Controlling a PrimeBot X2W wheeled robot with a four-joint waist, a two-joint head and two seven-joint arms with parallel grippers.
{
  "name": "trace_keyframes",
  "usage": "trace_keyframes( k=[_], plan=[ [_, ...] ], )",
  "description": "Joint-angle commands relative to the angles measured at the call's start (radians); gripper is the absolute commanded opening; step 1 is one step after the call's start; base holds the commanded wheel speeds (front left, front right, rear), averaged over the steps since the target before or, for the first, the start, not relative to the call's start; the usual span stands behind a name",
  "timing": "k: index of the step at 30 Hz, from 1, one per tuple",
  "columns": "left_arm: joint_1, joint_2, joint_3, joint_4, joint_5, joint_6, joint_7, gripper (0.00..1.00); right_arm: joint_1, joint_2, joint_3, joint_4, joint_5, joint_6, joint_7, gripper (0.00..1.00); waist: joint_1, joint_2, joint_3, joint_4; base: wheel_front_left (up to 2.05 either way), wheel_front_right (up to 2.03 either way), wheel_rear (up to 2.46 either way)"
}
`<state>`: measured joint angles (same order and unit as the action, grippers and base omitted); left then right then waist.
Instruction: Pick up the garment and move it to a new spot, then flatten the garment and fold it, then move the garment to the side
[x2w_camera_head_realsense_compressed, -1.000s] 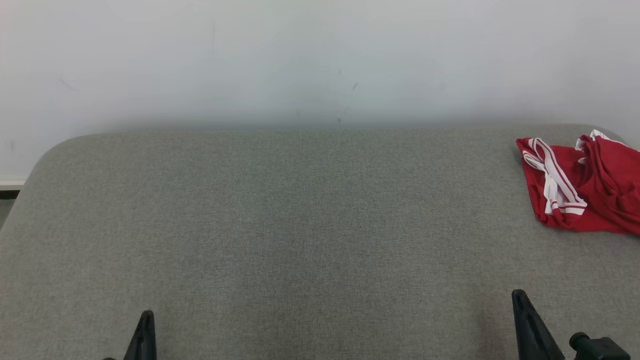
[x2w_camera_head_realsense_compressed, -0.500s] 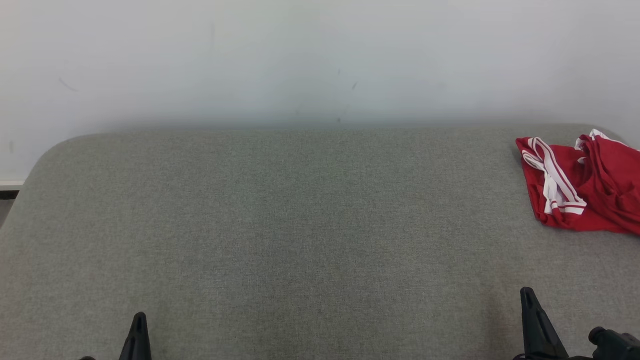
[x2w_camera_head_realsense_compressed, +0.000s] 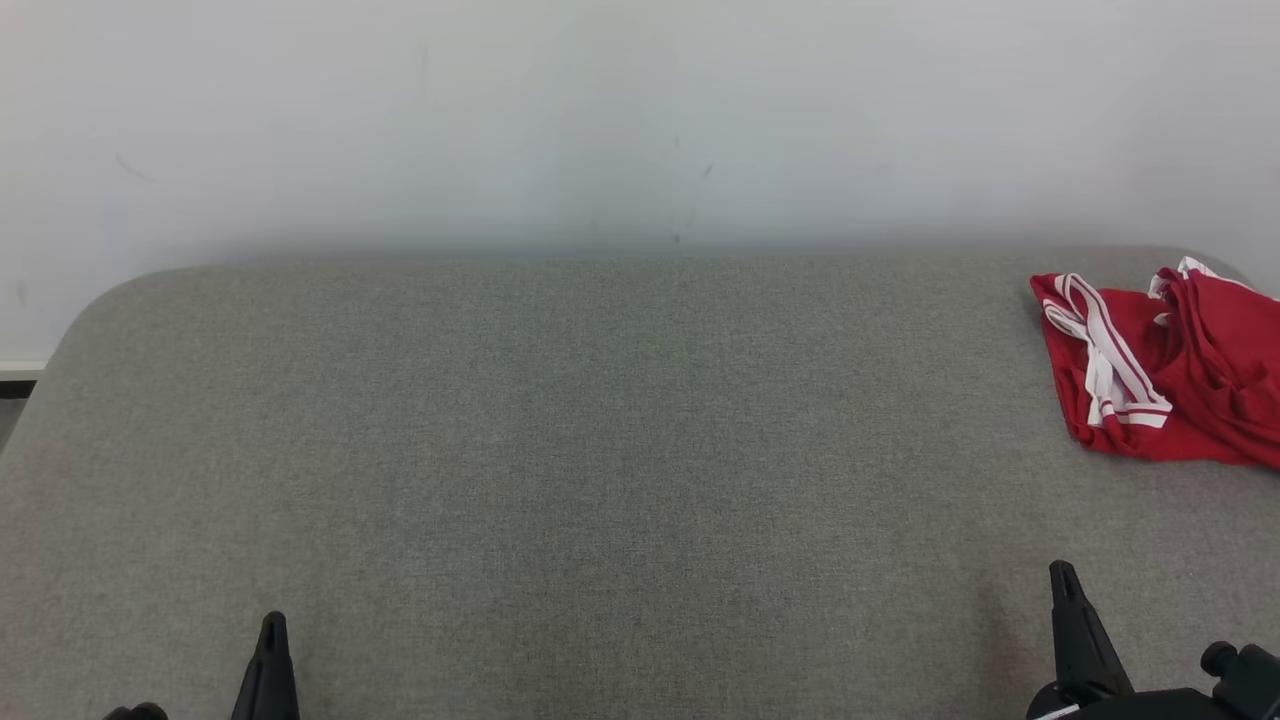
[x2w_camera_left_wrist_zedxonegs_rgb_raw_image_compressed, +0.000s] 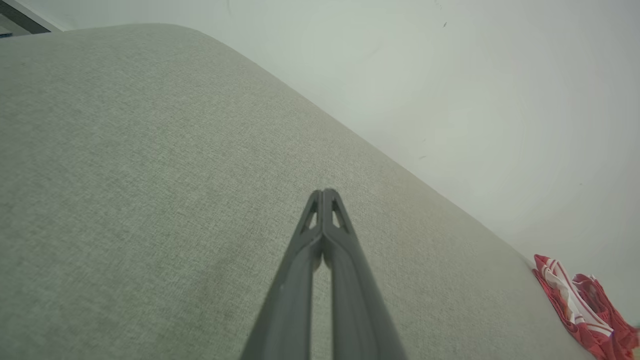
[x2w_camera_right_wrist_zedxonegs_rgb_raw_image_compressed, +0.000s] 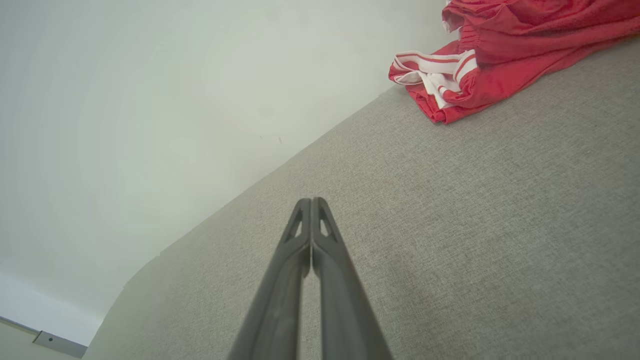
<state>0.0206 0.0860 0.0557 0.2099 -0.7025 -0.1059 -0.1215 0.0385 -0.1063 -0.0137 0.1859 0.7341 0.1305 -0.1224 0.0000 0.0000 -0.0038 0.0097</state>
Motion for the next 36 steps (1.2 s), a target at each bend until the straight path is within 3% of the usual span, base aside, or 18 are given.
trace_keyframes(
  k=[1,36],
  plan=[
    [-0.024,0.001,0.006,-0.01,-0.03,-0.004,0.004,0.0,-0.024,0.0,-0.005,-0.009,0.026,0.0,0.004,0.0,0.0,0.0,0.0,0.0,0.0,0.0,0.0],
    [-0.078,-0.016,0.032,0.01,-0.449,-0.016,0.116,0.0,-0.085,0.019,-0.041,0.022,0.441,0.0,0.107,0.0,0.0,0.0,0.003,-0.004,0.0,0.0,0.0]
  ],
)
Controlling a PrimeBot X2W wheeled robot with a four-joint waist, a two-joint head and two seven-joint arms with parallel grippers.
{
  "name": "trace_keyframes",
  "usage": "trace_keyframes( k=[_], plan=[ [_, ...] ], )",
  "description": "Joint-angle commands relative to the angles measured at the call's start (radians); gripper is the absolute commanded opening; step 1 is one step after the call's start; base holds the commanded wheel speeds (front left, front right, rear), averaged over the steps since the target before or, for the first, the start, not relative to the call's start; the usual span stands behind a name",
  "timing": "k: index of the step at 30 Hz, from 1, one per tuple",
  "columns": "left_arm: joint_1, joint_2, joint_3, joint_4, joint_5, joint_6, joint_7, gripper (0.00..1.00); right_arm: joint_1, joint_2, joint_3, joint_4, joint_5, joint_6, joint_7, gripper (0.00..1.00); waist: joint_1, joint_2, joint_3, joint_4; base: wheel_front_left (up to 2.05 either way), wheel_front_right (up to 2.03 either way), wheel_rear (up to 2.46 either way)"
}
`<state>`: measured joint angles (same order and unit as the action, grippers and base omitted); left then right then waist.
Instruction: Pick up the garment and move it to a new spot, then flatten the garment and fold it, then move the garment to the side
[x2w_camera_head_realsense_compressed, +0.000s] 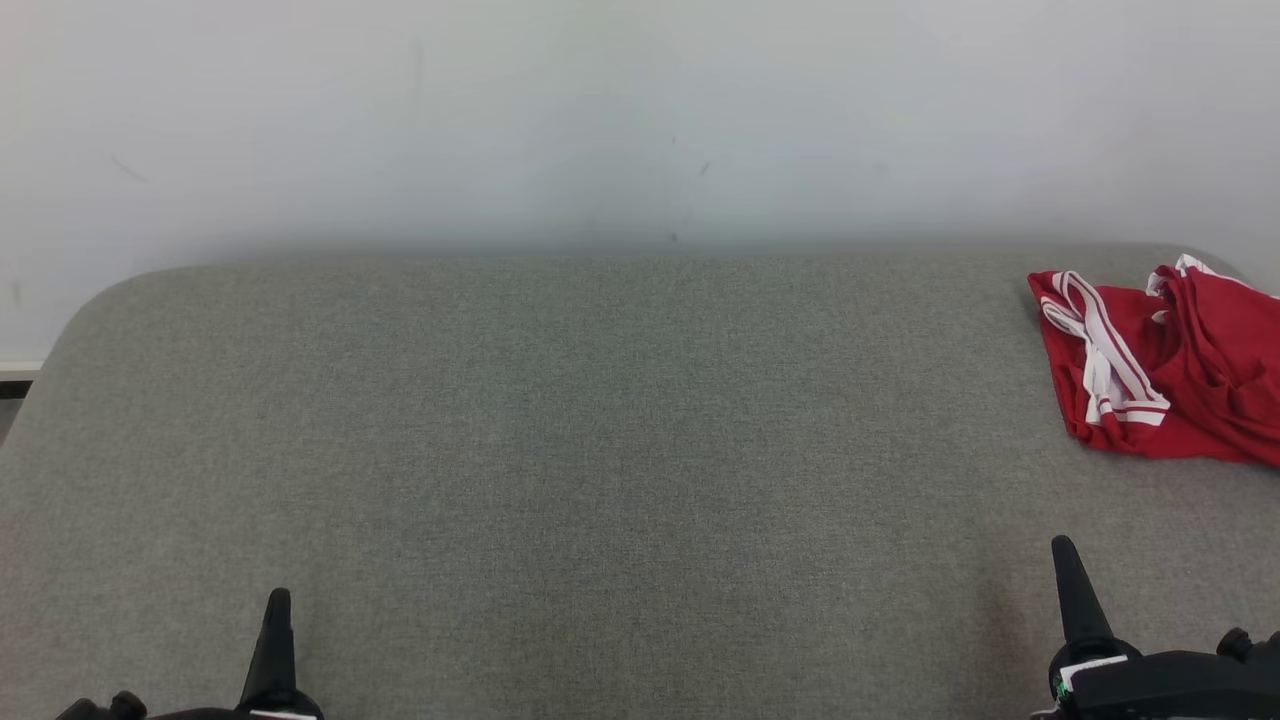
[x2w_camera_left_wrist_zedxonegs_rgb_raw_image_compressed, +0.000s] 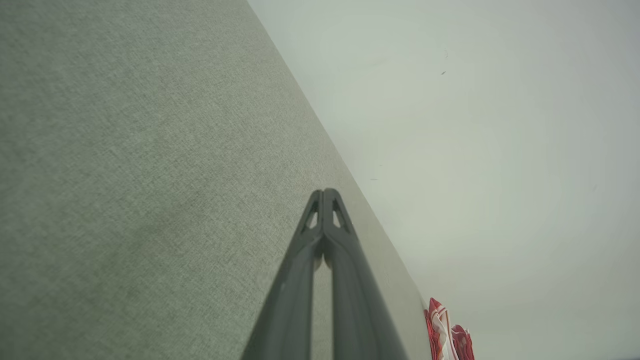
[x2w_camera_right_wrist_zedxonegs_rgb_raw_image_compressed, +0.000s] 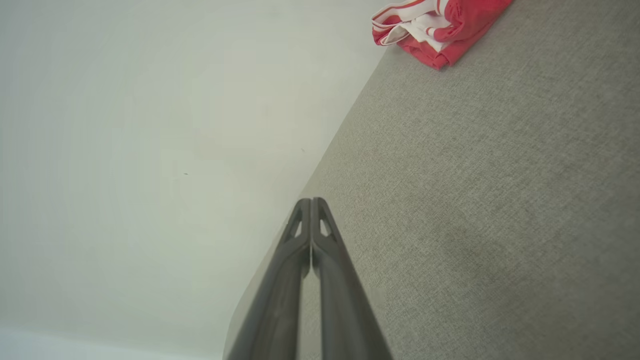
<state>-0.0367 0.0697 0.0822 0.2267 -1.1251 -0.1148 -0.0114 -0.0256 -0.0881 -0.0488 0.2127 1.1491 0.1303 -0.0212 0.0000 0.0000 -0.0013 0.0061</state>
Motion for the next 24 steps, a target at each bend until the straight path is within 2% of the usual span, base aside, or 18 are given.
trace_keyframes(
  k=[1,24],
  plan=[
    [-0.022,-0.001,0.007,-0.006,-0.037,-0.007,0.008,0.0,-0.022,0.001,-0.006,-0.004,0.036,0.001,0.008,0.0,0.0,0.0,0.0,0.0,0.0,0.0,0.0],
    [-0.048,-0.01,0.019,0.005,-0.234,-0.011,0.061,0.0,-0.05,0.013,-0.026,0.011,0.229,0.001,0.059,0.0,0.0,0.0,0.002,-0.002,0.0,0.0,0.0]
  ],
)
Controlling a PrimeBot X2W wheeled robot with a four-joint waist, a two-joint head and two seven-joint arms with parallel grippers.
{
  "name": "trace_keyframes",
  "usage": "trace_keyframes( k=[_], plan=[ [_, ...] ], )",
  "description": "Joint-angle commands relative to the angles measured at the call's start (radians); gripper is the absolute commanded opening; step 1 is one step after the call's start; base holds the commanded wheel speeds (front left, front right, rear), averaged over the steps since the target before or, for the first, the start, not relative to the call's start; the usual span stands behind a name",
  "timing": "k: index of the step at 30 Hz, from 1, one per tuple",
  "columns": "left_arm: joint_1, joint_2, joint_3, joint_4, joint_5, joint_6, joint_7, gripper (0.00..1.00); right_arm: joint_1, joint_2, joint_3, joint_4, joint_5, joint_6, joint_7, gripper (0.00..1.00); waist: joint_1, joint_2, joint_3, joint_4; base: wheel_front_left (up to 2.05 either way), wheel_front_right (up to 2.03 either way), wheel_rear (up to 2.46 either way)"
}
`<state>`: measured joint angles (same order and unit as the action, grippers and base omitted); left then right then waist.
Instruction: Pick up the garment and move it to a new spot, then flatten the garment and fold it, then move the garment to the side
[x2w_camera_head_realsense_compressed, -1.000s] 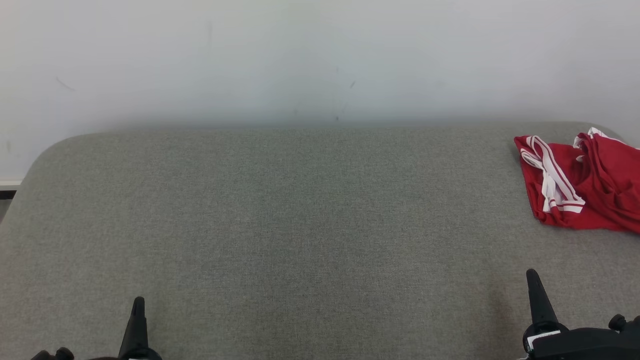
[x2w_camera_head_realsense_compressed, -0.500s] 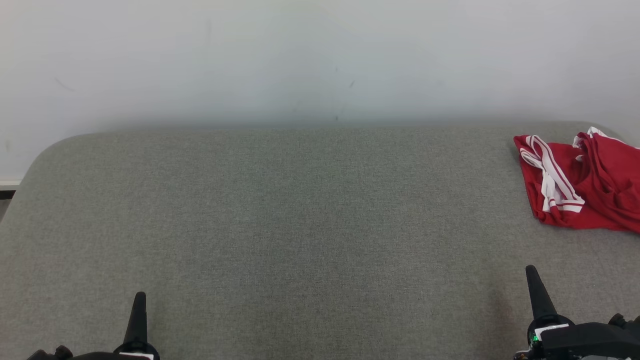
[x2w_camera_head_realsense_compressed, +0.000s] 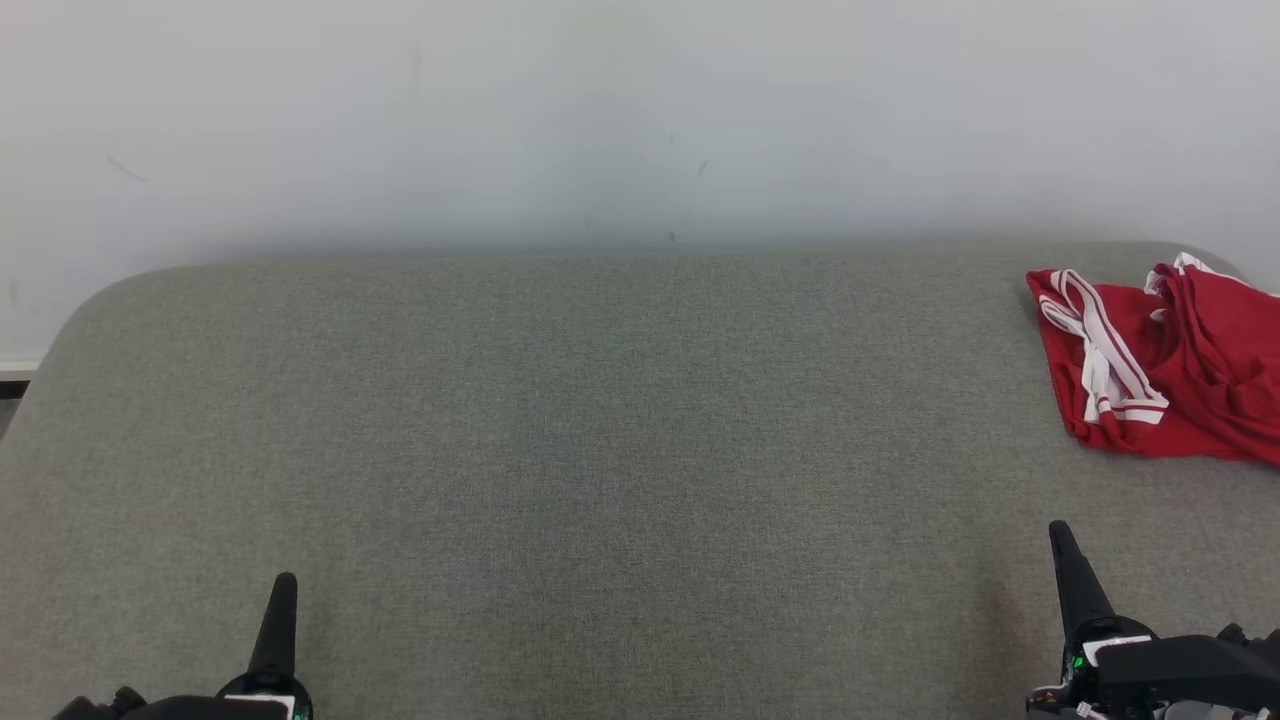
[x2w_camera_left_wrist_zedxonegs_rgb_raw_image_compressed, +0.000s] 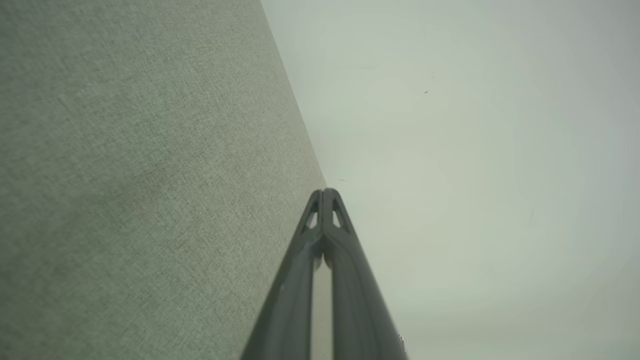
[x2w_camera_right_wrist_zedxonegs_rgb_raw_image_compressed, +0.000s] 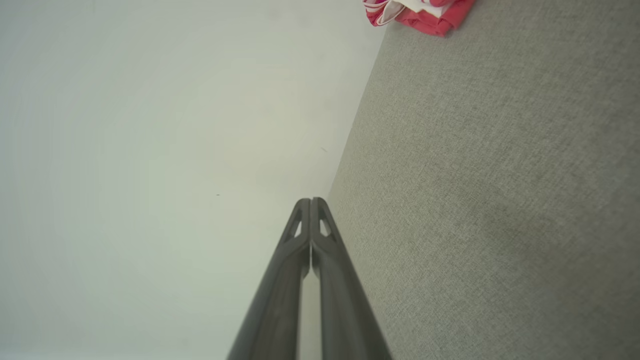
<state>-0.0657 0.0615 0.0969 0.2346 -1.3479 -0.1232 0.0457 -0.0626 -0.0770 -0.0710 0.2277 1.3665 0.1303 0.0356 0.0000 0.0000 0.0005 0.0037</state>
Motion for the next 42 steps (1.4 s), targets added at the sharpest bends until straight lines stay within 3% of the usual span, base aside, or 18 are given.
trace_keyframes(
  k=[1,32,42],
  plan=[
    [-0.02,-0.002,0.004,-0.002,-0.019,-0.003,0.006,0.0,-0.015,0.002,-0.005,-0.003,0.02,0.001,0.005,0.0,0.0,0.0,0.0,0.0,0.0,0.0,0.0],
    [-0.046,-0.012,0.018,0.011,-0.248,-0.009,0.066,0.0,-0.045,0.017,-0.029,0.015,0.241,0.001,0.064,0.0,0.0,0.0,0.002,-0.003,0.0,0.0,0.0],
    [-0.048,-0.013,0.019,0.012,-0.267,-0.009,0.071,0.0,-0.049,0.019,-0.033,0.017,0.258,0.001,0.071,0.0,0.0,0.0,0.003,-0.004,0.0,0.0,0.0]
  ],
)
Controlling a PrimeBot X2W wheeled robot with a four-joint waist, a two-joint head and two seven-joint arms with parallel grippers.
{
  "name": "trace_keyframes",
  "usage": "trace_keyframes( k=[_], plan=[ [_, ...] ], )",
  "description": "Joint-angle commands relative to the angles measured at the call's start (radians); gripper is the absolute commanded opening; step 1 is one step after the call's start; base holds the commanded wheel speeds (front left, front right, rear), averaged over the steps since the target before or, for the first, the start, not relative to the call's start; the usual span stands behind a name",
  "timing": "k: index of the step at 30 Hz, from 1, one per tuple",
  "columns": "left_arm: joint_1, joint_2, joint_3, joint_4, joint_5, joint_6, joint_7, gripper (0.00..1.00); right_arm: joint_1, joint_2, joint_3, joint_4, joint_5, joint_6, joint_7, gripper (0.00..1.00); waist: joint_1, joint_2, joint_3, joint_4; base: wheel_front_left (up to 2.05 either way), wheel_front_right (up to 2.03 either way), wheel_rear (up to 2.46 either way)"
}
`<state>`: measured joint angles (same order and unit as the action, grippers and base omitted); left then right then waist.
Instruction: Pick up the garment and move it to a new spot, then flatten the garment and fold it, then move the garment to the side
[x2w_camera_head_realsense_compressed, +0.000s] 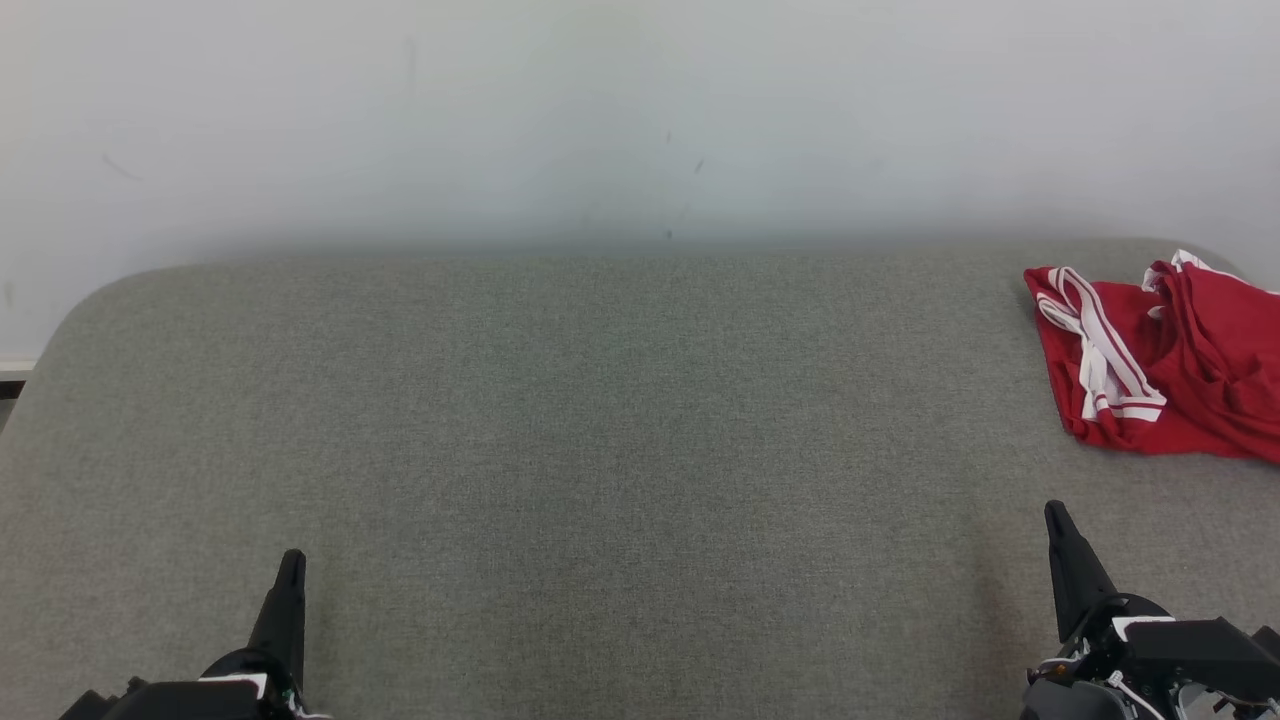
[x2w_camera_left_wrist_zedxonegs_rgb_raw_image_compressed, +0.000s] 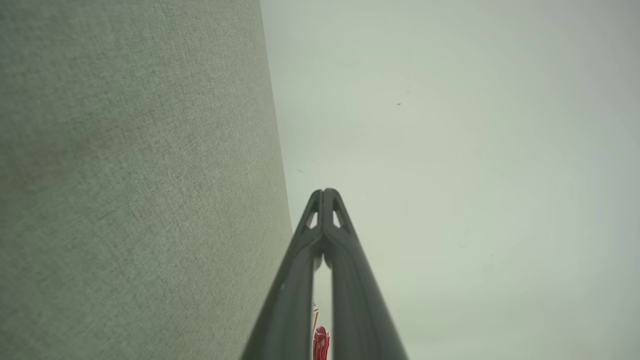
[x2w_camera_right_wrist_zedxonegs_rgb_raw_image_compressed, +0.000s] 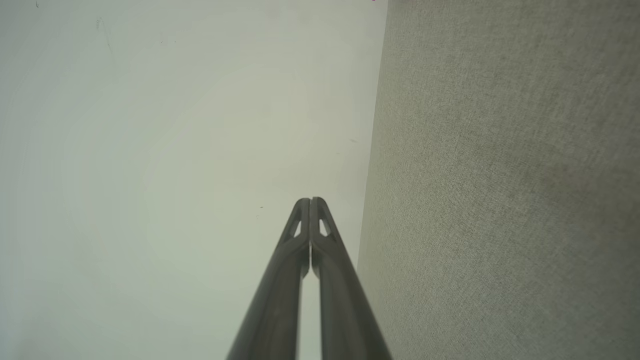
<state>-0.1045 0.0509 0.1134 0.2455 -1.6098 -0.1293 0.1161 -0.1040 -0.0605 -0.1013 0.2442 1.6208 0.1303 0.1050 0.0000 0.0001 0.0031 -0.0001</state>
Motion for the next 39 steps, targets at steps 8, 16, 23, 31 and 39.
trace_keyframes(
  k=[8,16,23,31,39],
  plan=[
    [-0.01,-0.002,0.003,0.001,-0.005,-0.003,0.0,0.0,-0.008,0.004,-0.004,0.001,0.002,0.001,0.003,0.0,0.0,-0.0001,0.0,0.0,0.0,0.0,0.0],
    [-0.009,-0.002,0.003,0.001,-0.005,-0.003,0.0,0.0,-0.008,0.005,-0.005,0.001,0.0,0.001,0.005,0.0,0.0,-0.0001,0.0,0.0,0.0,0.0,0.0],
    [-0.009,-0.002,0.003,0.001,-0.006,-0.003,0.0,0.0,-0.008,0.005,-0.006,0.001,-0.001,0.001,0.006,0.0,0.0,-0.0001,0.0,0.0,0.0,0.0,0.0],
    [-0.009,-0.002,0.003,0.001,-0.006,-0.003,0.0,0.0,-0.008,0.006,-0.007,0.001,-0.002,0.001,0.006,0.0,0.0,-0.0001,0.0,0.0,0.0,0.0,0.0],
    [-0.009,-0.002,0.003,0.001,-0.006,-0.003,0.0,0.0,-0.008,0.006,-0.008,0.001,-0.003,0.001,0.006,0.0,0.0,-0.0001,0.0,0.0,0.0,0.0,0.0]
  ],
)
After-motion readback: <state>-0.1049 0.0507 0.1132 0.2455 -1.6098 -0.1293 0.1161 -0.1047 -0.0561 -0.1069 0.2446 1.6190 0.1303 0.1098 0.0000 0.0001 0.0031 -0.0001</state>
